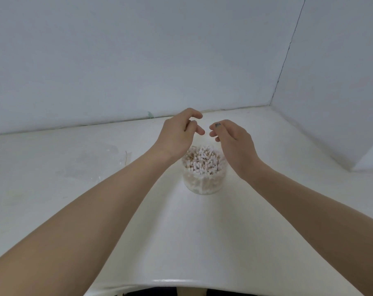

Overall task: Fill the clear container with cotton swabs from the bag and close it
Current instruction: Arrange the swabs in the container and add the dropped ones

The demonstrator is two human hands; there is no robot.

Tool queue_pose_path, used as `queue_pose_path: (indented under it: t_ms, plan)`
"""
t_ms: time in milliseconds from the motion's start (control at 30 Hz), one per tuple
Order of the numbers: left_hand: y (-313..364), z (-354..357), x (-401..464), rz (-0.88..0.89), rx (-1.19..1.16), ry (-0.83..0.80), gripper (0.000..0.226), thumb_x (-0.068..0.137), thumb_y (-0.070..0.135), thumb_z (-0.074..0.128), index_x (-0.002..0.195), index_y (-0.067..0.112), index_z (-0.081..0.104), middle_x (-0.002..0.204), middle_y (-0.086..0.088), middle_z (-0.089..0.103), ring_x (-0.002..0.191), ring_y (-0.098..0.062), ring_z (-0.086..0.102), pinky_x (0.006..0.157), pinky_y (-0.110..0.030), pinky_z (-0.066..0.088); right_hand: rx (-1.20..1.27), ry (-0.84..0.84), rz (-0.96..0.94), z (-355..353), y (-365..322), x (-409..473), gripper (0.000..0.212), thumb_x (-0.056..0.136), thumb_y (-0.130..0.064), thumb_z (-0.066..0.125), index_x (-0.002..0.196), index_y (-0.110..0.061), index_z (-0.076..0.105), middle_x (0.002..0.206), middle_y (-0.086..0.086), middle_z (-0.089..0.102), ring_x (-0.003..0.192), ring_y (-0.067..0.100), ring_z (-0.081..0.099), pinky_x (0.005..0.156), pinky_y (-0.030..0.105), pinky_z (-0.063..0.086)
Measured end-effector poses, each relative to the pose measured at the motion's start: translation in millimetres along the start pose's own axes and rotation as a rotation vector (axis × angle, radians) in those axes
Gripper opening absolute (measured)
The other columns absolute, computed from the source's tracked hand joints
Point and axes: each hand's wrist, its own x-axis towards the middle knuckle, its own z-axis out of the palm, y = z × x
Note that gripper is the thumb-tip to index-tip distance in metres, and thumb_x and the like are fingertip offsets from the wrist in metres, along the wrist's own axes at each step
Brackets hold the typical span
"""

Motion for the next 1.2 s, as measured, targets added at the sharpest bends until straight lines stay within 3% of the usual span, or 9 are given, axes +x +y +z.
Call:
queue_pose_path:
  t_ms: [133, 333, 433, 600, 733, 800, 900, 1067, 1200]
  plan:
    - [-9, -1, -2, 0.029, 0.093, 0.059, 0.025, 0.105, 0.01, 0.042, 0.109, 0.014, 0.066, 0.091, 0.003, 0.076, 0.059, 0.01, 0.053, 0.057, -0.008, 0.036, 0.019, -0.008, 0.028, 1, 2, 2, 0.026, 0.102, -0.03, 0.044, 0.103, -0.022, 0.069, 0.098, -0.007, 0.071, 0.087, 0.005, 0.063, 0.07, 0.017, 0.045]
    - [-15, 10, -8, 0.022, 0.124, 0.068, 0.024, 0.106, 0.01, 0.041, 0.105, 0.012, 0.065, 0.084, -0.002, 0.071, 0.064, -0.004, 0.056, 0.057, -0.009, 0.04, 0.011, -0.077, 0.029, 15, -1, 0, 0.028, 0.102, -0.033, 0.043, 0.097, -0.023, 0.069, 0.091, -0.007, 0.072, 0.082, 0.009, 0.063, 0.073, 0.024, 0.046]
    - [-13, 10, -7, 0.048, 0.097, 0.072, 0.024, 0.105, 0.01, 0.041, 0.105, 0.012, 0.065, 0.083, 0.0, 0.07, 0.066, -0.008, 0.057, 0.059, -0.013, 0.041, -0.003, -0.09, 0.03, 18, -1, -1, 0.03, 0.103, -0.033, 0.041, 0.098, -0.022, 0.069, 0.091, -0.007, 0.072, 0.077, 0.01, 0.062, 0.071, 0.025, 0.046]
    - [-13, -3, -14, 0.196, 0.248, -0.007, 0.023, 0.105, 0.013, 0.041, 0.11, 0.016, 0.063, 0.085, 0.004, 0.07, 0.067, -0.005, 0.056, 0.061, -0.019, 0.041, 0.04, -0.059, 0.07, 10, 2, 3, 0.032, 0.104, -0.034, 0.042, 0.098, -0.02, 0.07, 0.09, -0.002, 0.074, 0.076, 0.011, 0.063, 0.073, 0.026, 0.048]
    - [-15, -12, -22, 0.282, 0.35, -0.083, 0.023, 0.106, 0.013, 0.041, 0.114, 0.016, 0.062, 0.087, 0.005, 0.069, 0.075, -0.014, 0.059, 0.068, -0.029, 0.046, 0.021, -0.041, 0.06, 8, 5, 4, 0.032, 0.104, -0.033, 0.041, 0.098, -0.019, 0.069, 0.09, -0.002, 0.073, 0.075, 0.011, 0.063, 0.073, 0.025, 0.047]
    - [-14, -17, -23, 0.306, 0.352, -0.053, 0.022, 0.106, 0.013, 0.042, 0.115, 0.015, 0.062, 0.086, 0.005, 0.068, 0.072, -0.009, 0.057, 0.069, -0.028, 0.044, 0.01, -0.041, 0.06, 7, 5, 4, 0.032, 0.104, -0.033, 0.041, 0.098, -0.019, 0.069, 0.09, -0.002, 0.073, 0.076, 0.011, 0.064, 0.074, 0.025, 0.047]
    - [-12, -24, -20, 0.313, 0.332, -0.006, 0.022, 0.107, 0.014, 0.043, 0.116, 0.015, 0.062, 0.086, 0.006, 0.068, 0.069, -0.004, 0.054, 0.068, -0.028, 0.042, -0.006, -0.039, 0.065, 5, 6, 4, 0.031, 0.104, -0.032, 0.041, 0.098, -0.019, 0.069, 0.091, -0.002, 0.073, 0.077, 0.011, 0.063, 0.073, 0.024, 0.047]
    - [-16, -15, -29, 0.352, 0.422, -0.121, 0.022, 0.106, 0.014, 0.043, 0.117, 0.015, 0.062, 0.088, 0.002, 0.069, 0.077, -0.022, 0.061, 0.073, -0.04, 0.05, -0.024, 0.011, 0.059, 2, 5, 3, 0.029, 0.104, -0.031, 0.042, 0.098, -0.019, 0.068, 0.093, -0.003, 0.072, 0.091, 0.012, 0.064, 0.08, 0.026, 0.049]
    - [-20, -9, -32, 0.284, 0.363, -0.116, 0.02, 0.106, 0.014, 0.045, 0.113, 0.017, 0.063, 0.084, 0.002, 0.071, 0.076, -0.02, 0.064, 0.073, -0.039, 0.052, -0.037, 0.044, 0.059, 0, 3, 0, 0.029, 0.103, -0.029, 0.043, 0.101, -0.015, 0.068, 0.097, 0.002, 0.07, 0.093, 0.013, 0.062, 0.083, 0.023, 0.045]
